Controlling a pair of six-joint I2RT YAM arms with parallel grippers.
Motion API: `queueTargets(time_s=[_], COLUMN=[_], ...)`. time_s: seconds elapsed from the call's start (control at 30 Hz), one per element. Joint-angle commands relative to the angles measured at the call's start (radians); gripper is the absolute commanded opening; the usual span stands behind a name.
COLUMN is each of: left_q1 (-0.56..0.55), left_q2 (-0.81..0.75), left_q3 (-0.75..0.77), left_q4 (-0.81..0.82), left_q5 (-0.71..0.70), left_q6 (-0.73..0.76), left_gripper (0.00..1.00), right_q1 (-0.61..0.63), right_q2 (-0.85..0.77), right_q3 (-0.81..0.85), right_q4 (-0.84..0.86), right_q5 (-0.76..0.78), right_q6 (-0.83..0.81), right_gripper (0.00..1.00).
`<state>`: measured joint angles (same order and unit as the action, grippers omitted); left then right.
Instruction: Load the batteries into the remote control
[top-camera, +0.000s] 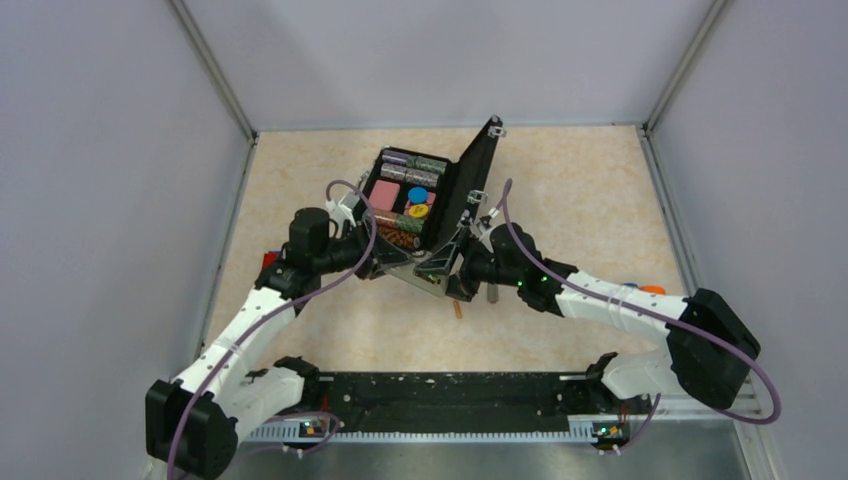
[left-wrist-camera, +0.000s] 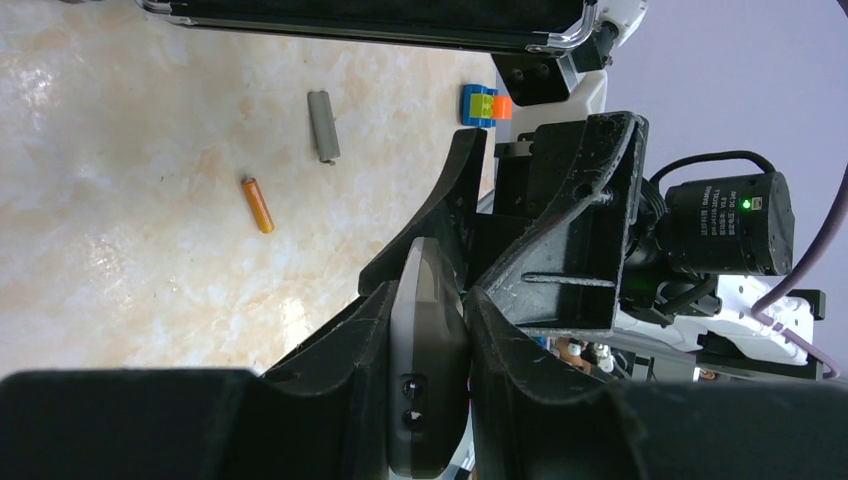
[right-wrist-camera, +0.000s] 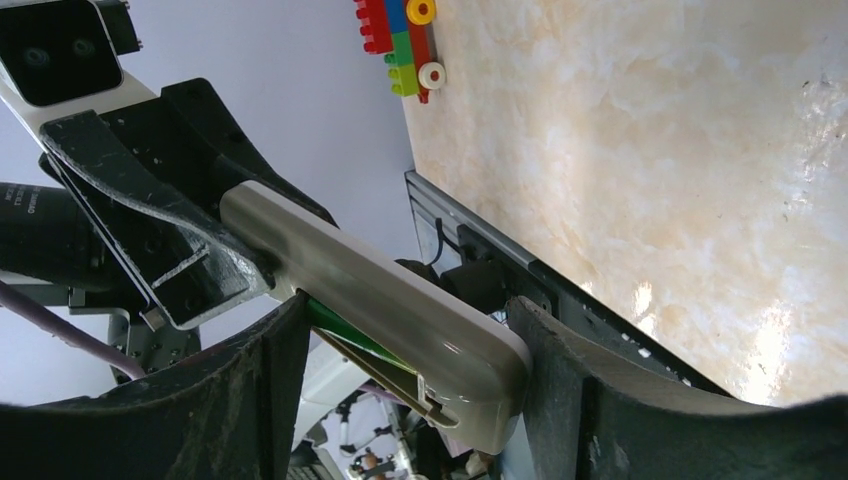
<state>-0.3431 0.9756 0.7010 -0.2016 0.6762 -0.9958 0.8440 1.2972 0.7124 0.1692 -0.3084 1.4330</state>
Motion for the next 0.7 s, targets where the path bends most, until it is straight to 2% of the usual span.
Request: queueTargets(time_s=[0.0, 0.47, 0.67], left_q1=[-0.002, -0.002, -0.003], left_q2=[-0.008, -0.017, -0.02], left_q3=[0.047, 0.053, 0.057], left_q4=[0.059, 0.042, 0.049], left_q5=[0.016, 0.028, 0.025], left_q6=[-0.014, -0.019, -0.029], left_gripper=[0.0, 0.0, 0.0], right_q1=[0.009, 0.009, 0.009], right_q2=[0.008, 0.009, 0.008], right_q3=[-0.016, -0.004, -0.004], right_q4=[0.082, 0.068, 0.071], right_q5=[-0.037, -0.019, -0.017], right_q6=[0.022, -0.028, -0.041], right_gripper=[0.64, 0.51, 0.5])
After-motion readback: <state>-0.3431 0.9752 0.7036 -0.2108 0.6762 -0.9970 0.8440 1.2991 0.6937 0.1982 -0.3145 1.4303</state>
